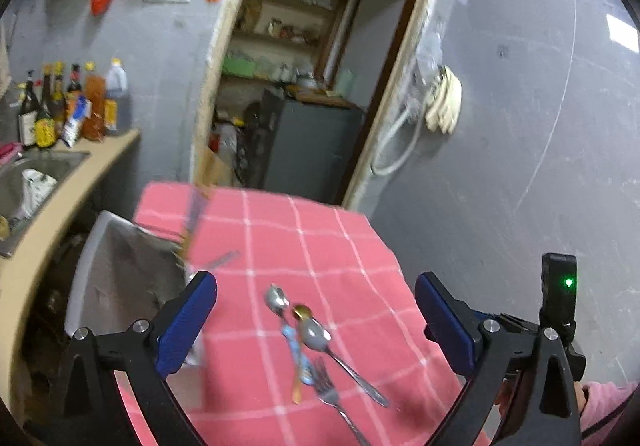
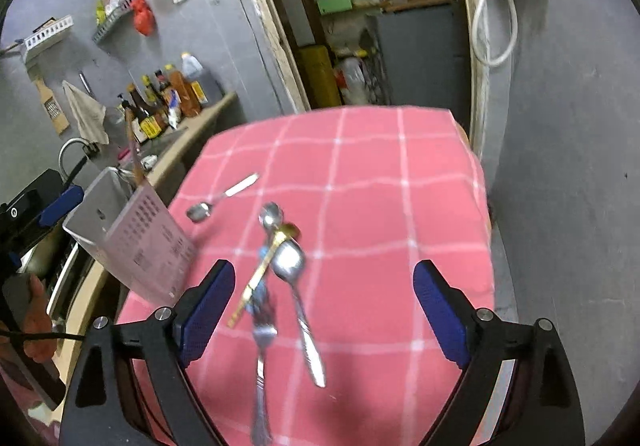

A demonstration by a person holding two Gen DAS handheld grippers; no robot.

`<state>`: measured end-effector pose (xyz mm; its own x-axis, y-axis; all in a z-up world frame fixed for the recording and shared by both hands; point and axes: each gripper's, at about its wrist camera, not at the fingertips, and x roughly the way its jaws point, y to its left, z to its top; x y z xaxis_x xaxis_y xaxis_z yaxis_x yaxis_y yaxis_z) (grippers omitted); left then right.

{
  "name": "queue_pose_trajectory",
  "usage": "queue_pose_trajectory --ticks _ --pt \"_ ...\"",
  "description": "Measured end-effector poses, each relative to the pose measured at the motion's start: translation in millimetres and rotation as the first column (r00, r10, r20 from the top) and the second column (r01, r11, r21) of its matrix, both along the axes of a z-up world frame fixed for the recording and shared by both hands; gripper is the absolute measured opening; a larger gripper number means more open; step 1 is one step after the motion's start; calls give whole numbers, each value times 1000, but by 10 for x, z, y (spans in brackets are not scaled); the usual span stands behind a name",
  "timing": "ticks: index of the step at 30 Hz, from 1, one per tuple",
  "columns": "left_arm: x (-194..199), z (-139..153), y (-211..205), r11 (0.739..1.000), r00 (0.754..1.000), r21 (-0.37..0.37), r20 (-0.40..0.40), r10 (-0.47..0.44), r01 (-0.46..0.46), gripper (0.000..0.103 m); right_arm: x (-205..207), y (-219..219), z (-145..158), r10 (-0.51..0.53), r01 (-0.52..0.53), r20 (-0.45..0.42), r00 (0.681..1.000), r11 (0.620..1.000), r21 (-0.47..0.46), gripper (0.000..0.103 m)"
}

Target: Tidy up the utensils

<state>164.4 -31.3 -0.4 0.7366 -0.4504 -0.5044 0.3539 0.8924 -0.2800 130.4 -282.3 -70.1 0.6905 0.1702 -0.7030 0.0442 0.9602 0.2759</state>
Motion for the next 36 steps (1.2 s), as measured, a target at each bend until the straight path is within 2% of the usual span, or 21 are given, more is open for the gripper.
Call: queue_pose_trajectory --ticks 7,13,17,20,25,26,29,31,36 --pt "172 -358 -356 999 991 51 -134 -2 8 100 18 -202 -360 34 -32 -83 996 999 22 87" --pt "285 -753 -494 995 966 102 -256 18 9 98 113 -260 -543 84 -80 -105 991 996 45 87" --pt "323 -982 -529 995 944 103 -330 18 17 73 256 -253 -642 139 -132 -117 983 989 65 68" --pt "355 -1170 -552 996 918 81 -396 14 20 55 417 -228 -716 200 -189 -118 973 977 101 61" --pt "405 -1431 -587 998 880 56 -474 24 2 47 731 -97 -865 324 -307 -122 938 942 135 52" --pt "414 -1466 -590 999 875 55 -484 29 -3 42 796 -58 -896 350 -333 -125 928 933 139 48" --pt "452 -1603 -597 997 855 68 -514 65 -35 37 986 70 -960 424 -408 -130 896 903 134 39" --pt "452 -1655 -606 996 849 77 -522 80 -47 35 1093 147 -989 471 -457 -130 872 880 126 37" --pt "455 -1692 -661 994 853 89 -514 97 -60 34 1331 313 -1011 570 -557 -126 812 821 121 37"
